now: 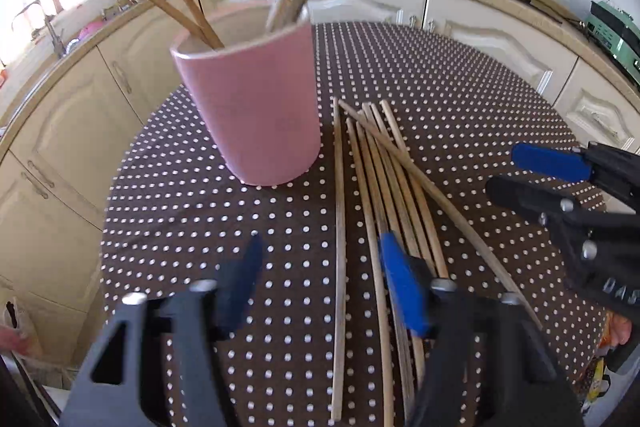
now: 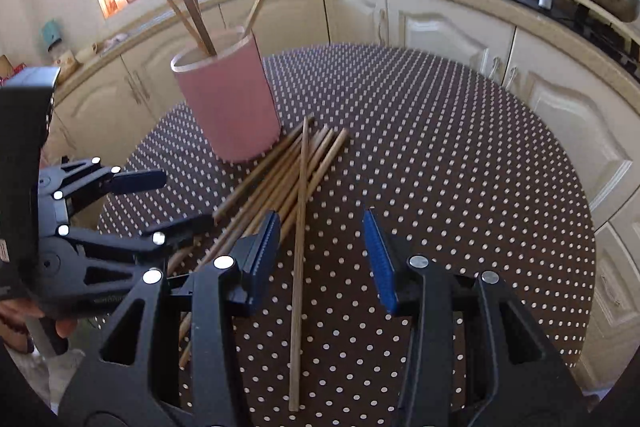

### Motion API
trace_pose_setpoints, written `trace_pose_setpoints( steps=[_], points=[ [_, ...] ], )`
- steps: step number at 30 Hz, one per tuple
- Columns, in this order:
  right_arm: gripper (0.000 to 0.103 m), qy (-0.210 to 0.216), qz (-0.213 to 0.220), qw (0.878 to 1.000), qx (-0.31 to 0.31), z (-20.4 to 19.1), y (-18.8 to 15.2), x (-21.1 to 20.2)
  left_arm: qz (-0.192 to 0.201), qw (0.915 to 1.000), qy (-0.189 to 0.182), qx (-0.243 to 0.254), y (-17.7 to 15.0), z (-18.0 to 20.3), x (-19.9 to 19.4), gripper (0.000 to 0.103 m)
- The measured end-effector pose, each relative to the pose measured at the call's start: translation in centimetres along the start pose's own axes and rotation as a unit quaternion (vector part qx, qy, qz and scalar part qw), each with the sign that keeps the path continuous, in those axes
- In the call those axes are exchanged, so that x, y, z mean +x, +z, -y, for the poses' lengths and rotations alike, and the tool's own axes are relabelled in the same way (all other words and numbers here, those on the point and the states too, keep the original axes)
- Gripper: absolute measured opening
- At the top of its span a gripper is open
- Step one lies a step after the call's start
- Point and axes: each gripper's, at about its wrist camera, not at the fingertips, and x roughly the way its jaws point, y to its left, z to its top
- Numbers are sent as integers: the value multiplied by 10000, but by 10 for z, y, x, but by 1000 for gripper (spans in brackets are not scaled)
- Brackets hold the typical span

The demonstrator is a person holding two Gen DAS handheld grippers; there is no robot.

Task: Organize utensils
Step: 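Move both tools down to the chopsticks lying on the table, then grasp one wooden chopstick with the left tool while the right tool grasps another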

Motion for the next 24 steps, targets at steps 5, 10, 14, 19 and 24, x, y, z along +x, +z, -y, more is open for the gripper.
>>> trace_pose_setpoints(
  steps=[5,10,14,19,24],
  points=[
    [38,91,-387,9992,-90,-1,0,22,-202,9998,27,-34,6,0,20,46],
    [36,157,-601,9980,-120,0,5,38,-255,9996,-16,-102,19,-2,31,39],
    [33,162,-838,9961,-210,-3,9,52,-285,9995,-60,-152,29,-3,41,36],
    [27,157,-1054,9940,-261,-4,20,65,-370,9991,-98,-157,41,-3,50,35],
    [14,122,-1214,9922,-270,-2,29,71,-379,9991,-162,-40,48,5,55,7]
  ],
)
